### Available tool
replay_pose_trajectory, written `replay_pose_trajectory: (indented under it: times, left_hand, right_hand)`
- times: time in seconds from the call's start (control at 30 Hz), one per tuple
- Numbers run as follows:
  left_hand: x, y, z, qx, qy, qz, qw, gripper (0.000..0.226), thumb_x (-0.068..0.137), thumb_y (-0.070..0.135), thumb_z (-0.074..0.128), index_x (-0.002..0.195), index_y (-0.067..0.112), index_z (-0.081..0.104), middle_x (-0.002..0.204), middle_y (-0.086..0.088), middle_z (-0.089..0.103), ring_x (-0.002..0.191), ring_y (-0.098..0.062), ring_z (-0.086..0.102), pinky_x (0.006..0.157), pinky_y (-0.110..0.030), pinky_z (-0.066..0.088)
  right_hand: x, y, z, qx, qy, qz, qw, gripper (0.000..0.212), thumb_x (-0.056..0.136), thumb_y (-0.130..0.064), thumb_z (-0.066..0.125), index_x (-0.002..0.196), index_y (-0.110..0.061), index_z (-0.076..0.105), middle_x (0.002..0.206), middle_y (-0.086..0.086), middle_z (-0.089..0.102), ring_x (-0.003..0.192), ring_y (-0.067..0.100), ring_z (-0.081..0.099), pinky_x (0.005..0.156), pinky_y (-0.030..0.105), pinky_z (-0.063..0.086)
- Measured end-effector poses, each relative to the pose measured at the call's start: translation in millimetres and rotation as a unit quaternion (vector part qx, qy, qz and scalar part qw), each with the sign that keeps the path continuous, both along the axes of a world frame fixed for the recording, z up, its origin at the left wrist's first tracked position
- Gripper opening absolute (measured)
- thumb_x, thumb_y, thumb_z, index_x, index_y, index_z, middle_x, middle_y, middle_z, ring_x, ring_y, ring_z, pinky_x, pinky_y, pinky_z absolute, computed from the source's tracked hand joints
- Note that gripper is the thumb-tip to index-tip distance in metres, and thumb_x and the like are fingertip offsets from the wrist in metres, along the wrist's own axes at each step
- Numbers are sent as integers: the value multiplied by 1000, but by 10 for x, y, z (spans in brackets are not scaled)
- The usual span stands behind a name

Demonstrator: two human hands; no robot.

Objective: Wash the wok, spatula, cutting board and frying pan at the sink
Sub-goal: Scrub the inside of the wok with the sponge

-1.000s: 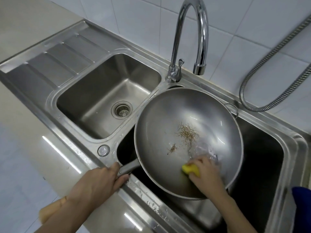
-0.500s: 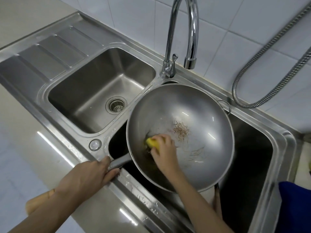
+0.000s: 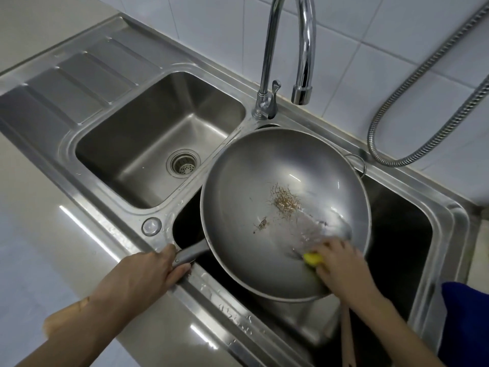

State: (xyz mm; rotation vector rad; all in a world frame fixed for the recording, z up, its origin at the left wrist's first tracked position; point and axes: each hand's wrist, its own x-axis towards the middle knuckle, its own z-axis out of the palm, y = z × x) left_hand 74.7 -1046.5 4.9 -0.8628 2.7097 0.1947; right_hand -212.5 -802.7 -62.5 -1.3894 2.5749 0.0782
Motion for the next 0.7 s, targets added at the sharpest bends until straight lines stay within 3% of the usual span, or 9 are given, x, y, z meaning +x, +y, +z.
replay_pose_trajectory:
  times: [0.1, 0.2, 0.3, 0.4, 0.57, 0.7]
  left_hand:
    - [-12, 15, 19, 7, 1, 4, 1000, 42, 92, 62, 23, 98, 25, 41, 60, 4, 38, 81, -19, 68, 56, -27, 35]
    - [-7, 16, 28, 15, 8, 8, 1000, 43, 91, 64, 22, 99, 26, 40, 67, 4, 45, 85, -19, 67, 59, -28, 36]
    - [5, 7, -4, 14, 8, 2, 1000, 45, 91, 64, 23, 99, 25, 43, 73, 1, 57, 85, -21, 68, 59, -29, 35]
    - [31, -9, -47, 6, 12, -3, 1000, 54, 85, 66, 16, 97, 23, 46, 80, -4, 68, 81, -24, 69, 58, -31, 36]
    - [44, -18, -84, -5, 29, -9, 1000, 58, 79, 67, 9, 96, 25, 45, 79, -2, 68, 79, -21, 69, 56, -29, 36]
    - [68, -28, -124, -20, 60, -6, 998, 55, 81, 67, 17, 89, 24, 50, 68, -3, 68, 67, -22, 69, 50, -29, 34]
  right_hand:
    - [-344, -215, -49, 11, 124, -44, 991, 37, 62, -11, 79, 96, -17, 67, 101, 13, 59, 85, 34, 58, 70, 42, 48]
    - [-581, -591, -101, -27, 149, -78, 985, 39, 73, -9, 74, 110, -12, 61, 119, 16, 55, 101, 34, 56, 84, 44, 48]
    - [-602, -1033, -165, -119, 82, -89, 985, 31, 83, -13, 68, 113, -14, 61, 123, 15, 54, 104, 37, 54, 87, 47, 47]
    - [-363, -1376, -293, -169, 26, -73, 983, 24, 91, -26, 58, 114, -19, 60, 124, 10, 55, 102, 33, 54, 86, 42, 47]
    - [320, -1584, -326, -250, -124, -43, 959, 32, 91, -29, 52, 120, -18, 59, 126, 7, 51, 109, 26, 48, 95, 35, 42]
    - [813, -1255, -235, -244, -221, -26, 944, 35, 95, -37, 46, 127, -25, 52, 129, -3, 44, 116, 12, 41, 98, 20, 30]
